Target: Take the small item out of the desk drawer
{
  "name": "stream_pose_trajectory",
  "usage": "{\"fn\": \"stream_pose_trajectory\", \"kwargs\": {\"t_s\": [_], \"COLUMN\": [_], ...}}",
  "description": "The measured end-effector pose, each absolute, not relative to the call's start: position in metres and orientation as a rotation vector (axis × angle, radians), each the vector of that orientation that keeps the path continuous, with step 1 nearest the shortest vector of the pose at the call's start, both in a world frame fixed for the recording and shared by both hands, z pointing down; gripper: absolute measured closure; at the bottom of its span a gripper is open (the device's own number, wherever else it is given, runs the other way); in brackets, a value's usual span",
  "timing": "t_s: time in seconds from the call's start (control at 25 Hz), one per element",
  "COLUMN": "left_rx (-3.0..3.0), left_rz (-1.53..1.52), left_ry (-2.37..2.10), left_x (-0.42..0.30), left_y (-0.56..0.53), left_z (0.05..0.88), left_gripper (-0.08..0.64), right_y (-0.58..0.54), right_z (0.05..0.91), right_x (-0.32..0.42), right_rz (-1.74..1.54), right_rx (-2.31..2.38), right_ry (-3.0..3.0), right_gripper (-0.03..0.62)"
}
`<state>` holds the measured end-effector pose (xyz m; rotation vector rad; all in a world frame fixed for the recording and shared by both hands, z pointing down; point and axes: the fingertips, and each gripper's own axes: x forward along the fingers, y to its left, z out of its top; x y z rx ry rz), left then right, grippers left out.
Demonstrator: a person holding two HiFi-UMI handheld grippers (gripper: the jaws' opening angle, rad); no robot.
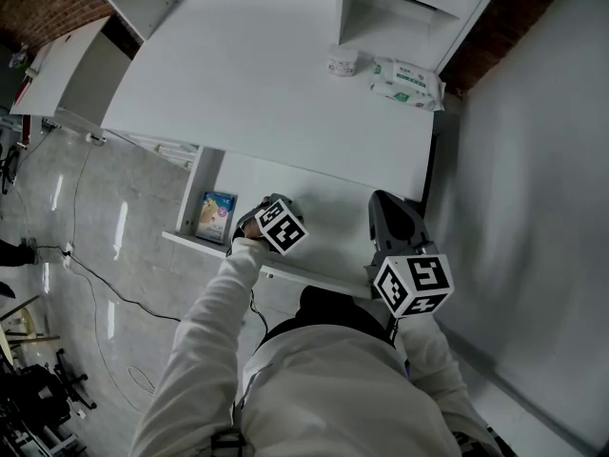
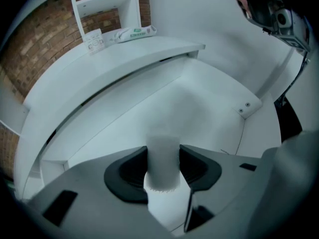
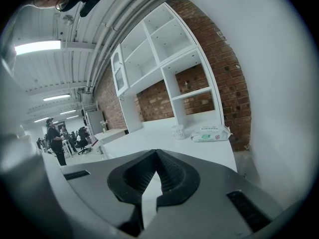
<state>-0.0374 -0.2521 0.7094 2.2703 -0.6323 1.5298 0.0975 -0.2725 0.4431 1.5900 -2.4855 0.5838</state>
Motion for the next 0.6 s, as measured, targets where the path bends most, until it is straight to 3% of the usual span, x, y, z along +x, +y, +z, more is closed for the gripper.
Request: {"fn": "stream_pose_trajectory", "kwargs": {"t_s": [0.6], "left_rx": [2.475], "left_rz": [1.143], "left_ry": [-0.965], "left_x": [-0.033], "left_y": [-0.281], "left_z": [0.589], "left_gripper": [0.367], "right_y": [-0.261], "right_z": [0.431], "right_x": [0.070], "right_rz": [0.550], "right_rx": [1.534], "right_ry": [-2.542], "right_gripper": [0.565]}}
